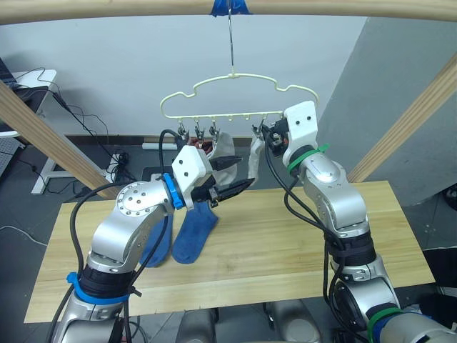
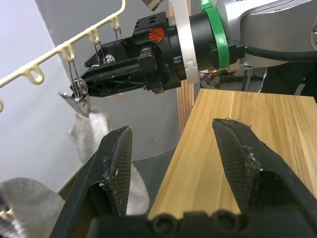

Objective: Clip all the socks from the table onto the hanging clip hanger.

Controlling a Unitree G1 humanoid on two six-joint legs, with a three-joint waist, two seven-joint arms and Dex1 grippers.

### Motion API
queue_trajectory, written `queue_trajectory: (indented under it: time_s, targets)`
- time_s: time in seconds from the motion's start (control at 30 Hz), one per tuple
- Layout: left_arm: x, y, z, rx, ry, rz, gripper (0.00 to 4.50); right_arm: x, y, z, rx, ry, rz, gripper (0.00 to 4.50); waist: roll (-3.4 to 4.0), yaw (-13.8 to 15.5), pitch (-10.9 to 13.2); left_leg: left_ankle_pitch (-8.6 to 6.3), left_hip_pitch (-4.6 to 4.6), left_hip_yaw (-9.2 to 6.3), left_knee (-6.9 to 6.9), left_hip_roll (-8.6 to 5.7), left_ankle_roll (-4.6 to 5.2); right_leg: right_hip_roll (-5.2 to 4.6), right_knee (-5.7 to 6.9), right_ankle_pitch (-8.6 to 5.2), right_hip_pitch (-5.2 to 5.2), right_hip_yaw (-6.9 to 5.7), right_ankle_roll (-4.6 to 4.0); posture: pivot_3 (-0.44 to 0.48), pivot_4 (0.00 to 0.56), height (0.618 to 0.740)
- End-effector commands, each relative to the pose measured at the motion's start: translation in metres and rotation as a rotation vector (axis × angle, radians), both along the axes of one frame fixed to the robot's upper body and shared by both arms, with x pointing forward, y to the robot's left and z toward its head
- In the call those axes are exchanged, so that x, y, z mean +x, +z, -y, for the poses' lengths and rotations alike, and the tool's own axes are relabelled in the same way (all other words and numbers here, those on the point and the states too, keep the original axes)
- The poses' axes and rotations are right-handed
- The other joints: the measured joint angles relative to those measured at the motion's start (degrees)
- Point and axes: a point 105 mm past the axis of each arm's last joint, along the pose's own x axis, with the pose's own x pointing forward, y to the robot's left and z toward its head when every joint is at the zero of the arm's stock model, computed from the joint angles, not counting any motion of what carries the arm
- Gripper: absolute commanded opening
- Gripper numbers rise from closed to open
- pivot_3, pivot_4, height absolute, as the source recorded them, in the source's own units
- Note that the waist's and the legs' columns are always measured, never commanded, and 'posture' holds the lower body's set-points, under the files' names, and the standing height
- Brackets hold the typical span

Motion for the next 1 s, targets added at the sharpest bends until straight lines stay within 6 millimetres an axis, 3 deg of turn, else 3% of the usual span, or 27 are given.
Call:
queue_trajectory:
  time_s: [0.03,0.77,0.9,1.0]
  targets:
    - [-0.0058,0.0068,0.0032,-0.006,-0.023,0.035,2.83,-0.0027,0.0102,0.0008,0.008,-0.006,0.041,2.44,0.00,0.0,0.0,0.00,0.00,0.00,0.00,0.00,0.00,0.00,0.00,0.00,0.00,0.00,0.00,-0.147,0.241,0.740]
    - [-0.0057,0.0064,0.0038,-0.008,-0.023,0.032,2.83,-0.0018,0.0094,0.0051,0.037,-0.036,0.019,2.44,0.00,0.0,0.0,0.00,0.00,0.00,0.00,0.00,0.00,0.00,0.01,0.00,0.00,0.00,0.00,-0.145,0.244,0.740]
    - [-0.0057,0.0062,0.0039,-0.008,-0.025,0.032,2.83,-0.0023,0.0104,0.0036,0.042,-0.030,0.023,1.56,0.00,0.0,0.0,0.00,0.00,0.00,0.00,0.00,0.00,0.00,0.01,0.00,0.00,0.00,0.00,-0.150,0.244,0.740]
    - [-0.0058,0.0062,0.0037,-0.007,-0.024,0.032,2.83,-0.0027,0.0108,0.0020,0.044,-0.025,0.025,1.56,0.00,0.0,0.0,0.00,0.00,0.00,0.00,0.00,0.00,0.00,0.01,0.00,0.00,0.00,0.00,-0.150,0.244,0.740]
